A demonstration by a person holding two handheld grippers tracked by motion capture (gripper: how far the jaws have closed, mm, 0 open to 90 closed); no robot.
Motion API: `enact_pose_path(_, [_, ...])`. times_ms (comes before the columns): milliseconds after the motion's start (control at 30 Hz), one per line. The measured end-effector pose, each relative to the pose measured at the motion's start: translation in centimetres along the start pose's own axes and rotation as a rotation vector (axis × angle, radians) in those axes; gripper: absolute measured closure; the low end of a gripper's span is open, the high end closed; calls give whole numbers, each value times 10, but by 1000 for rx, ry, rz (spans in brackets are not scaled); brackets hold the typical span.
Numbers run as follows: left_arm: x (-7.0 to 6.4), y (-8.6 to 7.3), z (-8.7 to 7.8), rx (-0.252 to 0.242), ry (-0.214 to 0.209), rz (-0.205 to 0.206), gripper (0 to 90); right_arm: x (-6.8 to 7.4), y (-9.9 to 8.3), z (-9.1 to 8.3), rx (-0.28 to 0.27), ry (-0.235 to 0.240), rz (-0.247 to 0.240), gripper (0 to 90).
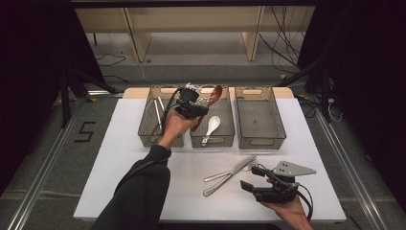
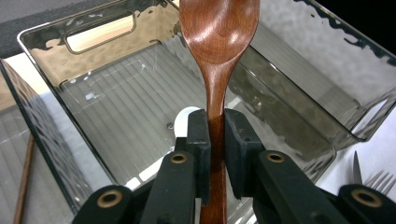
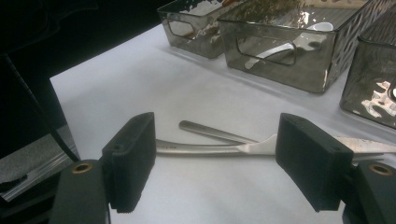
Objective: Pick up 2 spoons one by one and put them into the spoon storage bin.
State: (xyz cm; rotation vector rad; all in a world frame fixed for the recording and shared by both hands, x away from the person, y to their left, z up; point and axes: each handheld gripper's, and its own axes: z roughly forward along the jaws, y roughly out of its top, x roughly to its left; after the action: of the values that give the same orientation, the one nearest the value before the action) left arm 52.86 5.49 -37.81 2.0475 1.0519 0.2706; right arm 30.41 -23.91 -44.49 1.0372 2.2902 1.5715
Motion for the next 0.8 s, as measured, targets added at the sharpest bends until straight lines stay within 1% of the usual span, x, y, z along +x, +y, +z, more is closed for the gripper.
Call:
enact_pose_path(67, [0,0,2,3,1,4,804,0,0,0,1,0,-1,298])
enact_pose_path(167, [0,-1,4,-3,-2,-8,803,0,0,0,-1,1,1,298])
enact_pose_path(233, [0,-2,5,1,0,-3,803,0,0,0,0,0,0,298])
enact_pose_path(300, [-1,-4,8,4,3,-9,803,0,0,0,-1,1,-2,298])
enact_pose_path(367, [-2,-5,11,21,14,12,803,0,0,0,0,1,-1,298])
enact_pose_path(400, [-2,-6,13,24,15,16,803,0,0,0,-1,1,-1,298])
enact_pose_path(533, [-1,-8,16,21,15,-4,802,0,0,0,-1,1,-2,298])
enact_pose_path(567, [-1,-8,17,27,18,3,801,0,0,0,0,1,-1,298])
enact_pose_path(667, [-1,-8,19,31,29,-7,795,0,0,0,0,1,-2,298])
enact_pose_path(700, [-1,-8,19,31,33,-18,789,0,0,0,-1,1,-3,298])
enact_pose_path(733, [-1,-8,19,33,26,-24,751,0,0,0,-2,1,-1,298])
enact_pose_path(767, [-1,-8,18,34,22,-18,703,0,0,0,-2,1,-1,298])
enact_pose_path(800, [-1,-8,16,24,19,-20,680,0,0,-1,-2,0,0,298])
